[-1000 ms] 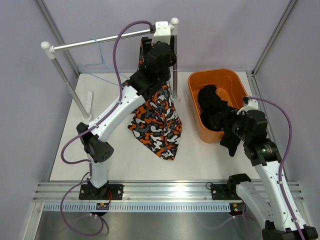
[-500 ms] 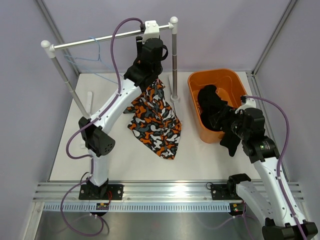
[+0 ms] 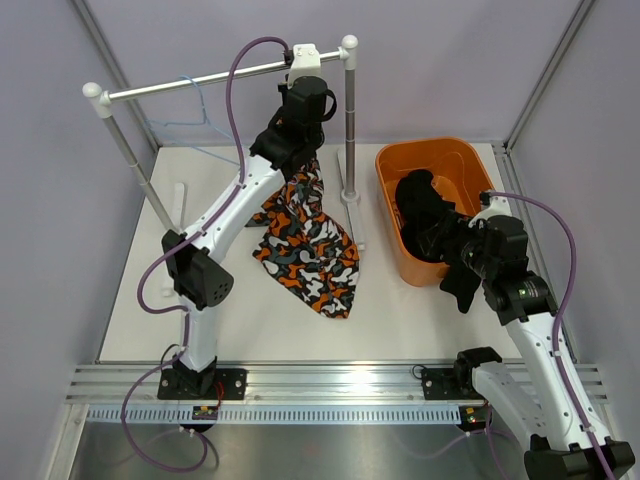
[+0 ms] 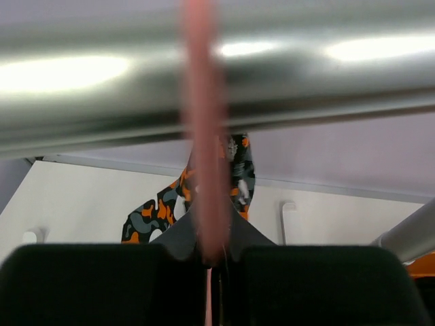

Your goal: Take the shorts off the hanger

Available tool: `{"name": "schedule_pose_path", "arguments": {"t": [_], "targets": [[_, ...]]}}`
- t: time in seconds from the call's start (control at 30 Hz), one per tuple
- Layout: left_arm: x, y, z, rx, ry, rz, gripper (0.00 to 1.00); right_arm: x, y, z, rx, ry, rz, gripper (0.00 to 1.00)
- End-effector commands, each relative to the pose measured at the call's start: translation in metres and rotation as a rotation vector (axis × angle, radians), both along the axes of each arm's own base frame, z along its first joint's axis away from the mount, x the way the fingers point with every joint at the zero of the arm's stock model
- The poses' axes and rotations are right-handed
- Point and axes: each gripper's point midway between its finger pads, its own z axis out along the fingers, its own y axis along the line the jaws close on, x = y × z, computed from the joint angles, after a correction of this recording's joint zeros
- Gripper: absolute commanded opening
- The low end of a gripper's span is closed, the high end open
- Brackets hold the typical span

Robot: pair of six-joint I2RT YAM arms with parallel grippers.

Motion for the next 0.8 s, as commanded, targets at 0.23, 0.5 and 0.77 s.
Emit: {"name": "schedule_pose_path", "arguments": {"t": [0.23, 0.5, 0.77], "targets": [[-0.035, 0.018, 0.082, -0.054, -0.121, -0.07, 0.0, 0.004, -0.001, 0.002, -0.008, -0.032, 0.005, 0.83], [-0.079, 0.033, 0.092, -0.059, -0.056, -0.155, 0.0, 0.005, -0.001, 0.004, -0.01, -0.044, 0.004, 0.83], [-0.121, 0.037, 0.058, -0.106, 0.074, -0.252, 0.0, 0.003, 0.0, 0.011, -0.002, -0.056, 0.011, 0.82]]}}
